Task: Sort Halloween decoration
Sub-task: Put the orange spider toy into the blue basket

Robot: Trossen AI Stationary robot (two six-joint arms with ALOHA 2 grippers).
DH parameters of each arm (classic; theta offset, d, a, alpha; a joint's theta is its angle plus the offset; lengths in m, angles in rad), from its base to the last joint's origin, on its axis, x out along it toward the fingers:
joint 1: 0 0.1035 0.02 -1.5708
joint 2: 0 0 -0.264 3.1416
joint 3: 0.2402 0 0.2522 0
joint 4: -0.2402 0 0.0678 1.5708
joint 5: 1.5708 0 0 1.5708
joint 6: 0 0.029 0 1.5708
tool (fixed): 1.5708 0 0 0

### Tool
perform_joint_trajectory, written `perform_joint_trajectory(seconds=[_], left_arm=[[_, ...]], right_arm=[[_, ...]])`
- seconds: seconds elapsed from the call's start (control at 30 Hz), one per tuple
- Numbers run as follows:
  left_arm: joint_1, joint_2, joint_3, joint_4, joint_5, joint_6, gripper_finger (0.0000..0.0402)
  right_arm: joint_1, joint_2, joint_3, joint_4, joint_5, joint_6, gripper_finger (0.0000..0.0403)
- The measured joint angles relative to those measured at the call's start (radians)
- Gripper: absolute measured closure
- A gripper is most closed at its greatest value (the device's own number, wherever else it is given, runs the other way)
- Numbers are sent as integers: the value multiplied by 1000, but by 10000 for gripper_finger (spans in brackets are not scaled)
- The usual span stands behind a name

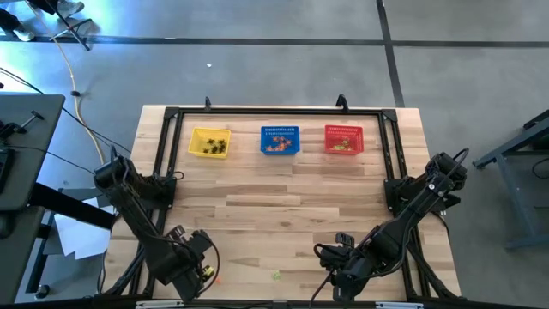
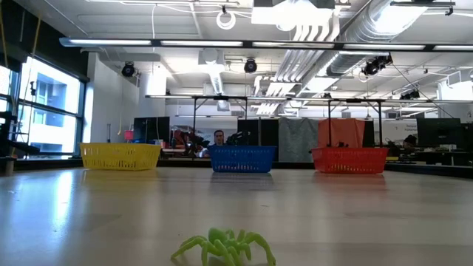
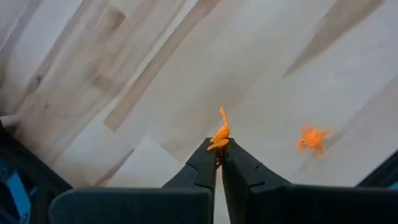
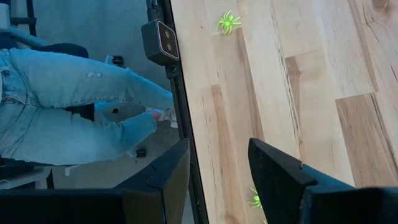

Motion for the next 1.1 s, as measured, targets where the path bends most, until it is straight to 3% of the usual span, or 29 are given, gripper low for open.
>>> perform_joint_trajectory(seconds=[0.17,0.43,0.77,1.0,1.1], left_arm=[[0,-1,26,-15,-37,29,401],[117,-1,26,-57,-235,189,401],[454,-2,26,103,-439,722,401],[735,-2,26,397,-445,1135,401],[855,-2,24,567,-366,1304,401]], right_arm=[[0,0,0,0,0,0,243],[0,0,0,0,0,0,243],[0,0,0,0,0,0,243],[0,0,0,0,0,0,243],[0,0,0,0,0,0,243]])
